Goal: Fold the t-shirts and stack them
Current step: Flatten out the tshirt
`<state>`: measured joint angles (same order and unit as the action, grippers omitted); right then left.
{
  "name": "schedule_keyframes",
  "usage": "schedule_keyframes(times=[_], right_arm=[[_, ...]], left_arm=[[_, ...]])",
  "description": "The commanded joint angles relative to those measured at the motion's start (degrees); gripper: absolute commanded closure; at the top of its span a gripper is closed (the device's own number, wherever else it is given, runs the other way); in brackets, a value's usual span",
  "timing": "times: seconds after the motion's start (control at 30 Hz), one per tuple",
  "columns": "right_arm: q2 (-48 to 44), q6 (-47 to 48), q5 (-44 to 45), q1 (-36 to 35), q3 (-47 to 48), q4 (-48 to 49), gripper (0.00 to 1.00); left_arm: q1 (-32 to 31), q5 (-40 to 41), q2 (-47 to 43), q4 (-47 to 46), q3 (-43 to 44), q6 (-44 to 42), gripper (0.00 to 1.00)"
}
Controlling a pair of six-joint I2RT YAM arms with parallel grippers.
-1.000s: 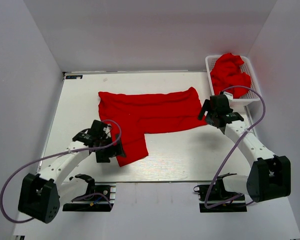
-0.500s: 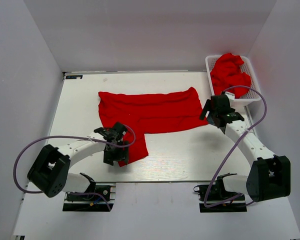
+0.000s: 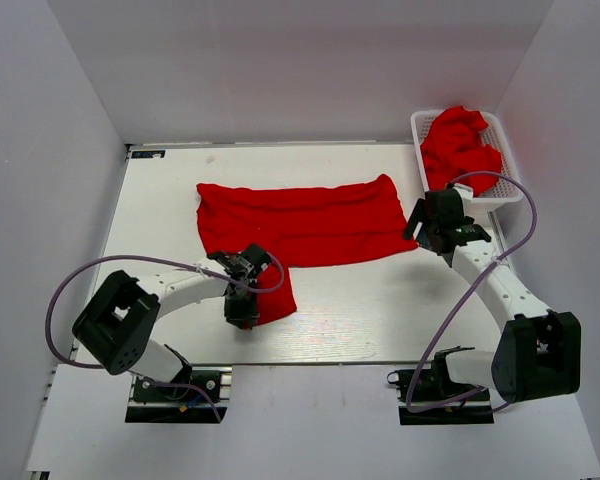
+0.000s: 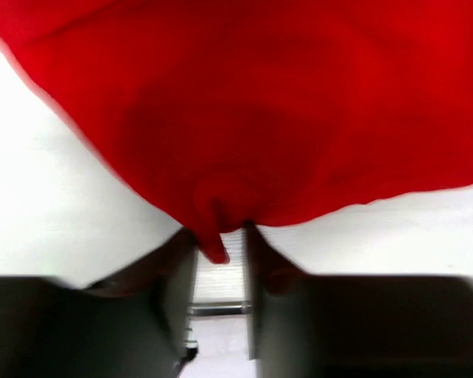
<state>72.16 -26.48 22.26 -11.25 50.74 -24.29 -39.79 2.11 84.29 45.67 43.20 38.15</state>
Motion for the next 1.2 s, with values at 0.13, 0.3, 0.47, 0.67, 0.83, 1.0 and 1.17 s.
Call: schedule_keyframes(times=[0.13, 0.3, 0.47, 0.67, 0.83, 1.0, 1.17], right_arm=[[1.22, 1.34, 0.15, 0.96, -0.47, 0.65, 0.1], [2.54, 1.08, -2.21, 1.23, 0.32, 1.53, 0.1], [7.2, -0.41, -6.52, 1.4, 1.9, 4.6, 0.1], [15.46, -0.5, -6.1, 1.31, 6.81, 4.87, 0.1], [20.38, -0.59, -4.25, 2.1, 8.76, 5.22, 0.1], [23.46, -0.68, -3.45, 2.63, 9.2, 6.97, 0.12], [24.6, -0.86, -4.86, 2.72, 8.5, 8.21, 0.17]], left_arm=[[-0.29, 2.2, 4.92, -8.4, -1.54, -0.01, 1.0], [-0.29, 2.72, 0.54, -8.93, -1.54, -0.01, 1.0], [-0.29, 3.34, -3.43, -9.46, -2.07, -0.01, 1.0], [-0.29, 1.49, -6.94, -13.94, -4.26, -1.33, 1.0], [-0.29, 1.76, -8.09, -13.94, -4.79, -1.33, 1.0], [-0.29, 1.76, -9.32, -14.47, -5.32, -1.33, 1.0], [-0.29, 1.76, -9.32, -14.47, -5.32, -1.33, 1.0]])
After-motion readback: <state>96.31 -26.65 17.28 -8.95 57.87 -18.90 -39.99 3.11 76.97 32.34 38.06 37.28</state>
